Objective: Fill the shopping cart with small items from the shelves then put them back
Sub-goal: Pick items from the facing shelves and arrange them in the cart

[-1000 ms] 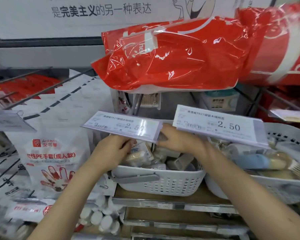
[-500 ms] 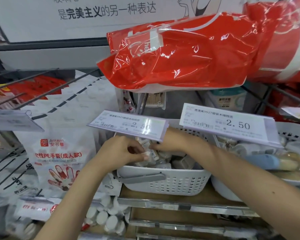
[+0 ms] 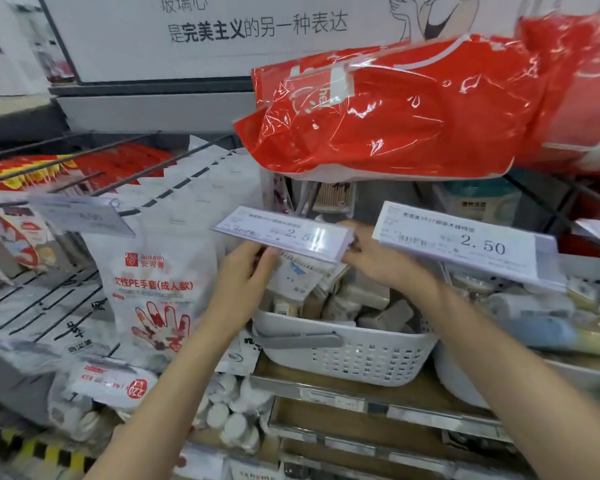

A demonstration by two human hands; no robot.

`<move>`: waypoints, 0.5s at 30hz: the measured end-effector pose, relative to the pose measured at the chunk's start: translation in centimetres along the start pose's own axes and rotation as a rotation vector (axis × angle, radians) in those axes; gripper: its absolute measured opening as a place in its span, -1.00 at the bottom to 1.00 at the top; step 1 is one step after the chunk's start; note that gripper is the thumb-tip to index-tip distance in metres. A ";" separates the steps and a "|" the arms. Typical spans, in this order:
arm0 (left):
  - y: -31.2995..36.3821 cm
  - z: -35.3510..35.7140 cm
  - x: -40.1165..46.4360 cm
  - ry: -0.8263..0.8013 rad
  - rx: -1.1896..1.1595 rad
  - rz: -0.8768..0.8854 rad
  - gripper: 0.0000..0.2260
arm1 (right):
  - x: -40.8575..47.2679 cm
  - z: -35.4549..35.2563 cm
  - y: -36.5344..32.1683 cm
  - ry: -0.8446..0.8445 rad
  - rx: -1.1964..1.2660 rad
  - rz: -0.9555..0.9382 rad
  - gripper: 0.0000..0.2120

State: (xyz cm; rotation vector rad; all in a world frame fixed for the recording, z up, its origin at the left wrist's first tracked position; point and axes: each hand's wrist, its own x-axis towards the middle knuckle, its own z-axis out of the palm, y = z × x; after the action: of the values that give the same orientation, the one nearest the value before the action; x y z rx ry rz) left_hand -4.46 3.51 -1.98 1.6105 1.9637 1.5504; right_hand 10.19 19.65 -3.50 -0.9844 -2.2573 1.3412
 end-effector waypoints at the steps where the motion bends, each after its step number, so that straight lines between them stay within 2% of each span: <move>1: 0.5 -0.1 -0.3 0.097 -0.046 -0.004 -0.84 | -1.4 -0.6 -0.2 0.038 0.117 0.041 -0.58; 2: 1.0 -0.1 -0.6 0.188 -0.099 -0.017 -0.83 | -2.4 -1.1 0.2 0.099 0.253 0.061 -0.59; 3: 1.6 -0.2 -1.1 0.260 -0.156 -0.045 -0.82 | -3.9 -1.4 0.3 0.165 0.353 0.076 -0.52; 5: 2.4 -0.2 -2.1 0.331 -0.248 -0.132 -0.77 | -6.5 -1.8 0.8 0.215 0.468 0.051 -0.50; 8: 3.1 0.0 -4.2 0.391 -0.339 -0.325 -0.73 | -9.5 -1.9 0.6 0.174 0.625 0.026 -0.65; 12: 3.7 -0.3 -7.4 0.464 -0.510 -0.568 -0.74 | -12.2 -2.1 -0.8 0.087 0.750 0.026 -0.54; 15: 3.1 -0.9 -10.3 0.532 -0.571 -0.696 -0.76 | -13.9 -1.2 -1.5 -0.007 0.735 0.029 -0.46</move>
State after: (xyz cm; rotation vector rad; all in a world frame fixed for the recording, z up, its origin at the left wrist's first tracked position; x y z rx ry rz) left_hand 0.99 -5.62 -3.82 0.2592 1.7340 2.0383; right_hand 20.08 10.12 -0.76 -0.7332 -1.5264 1.9624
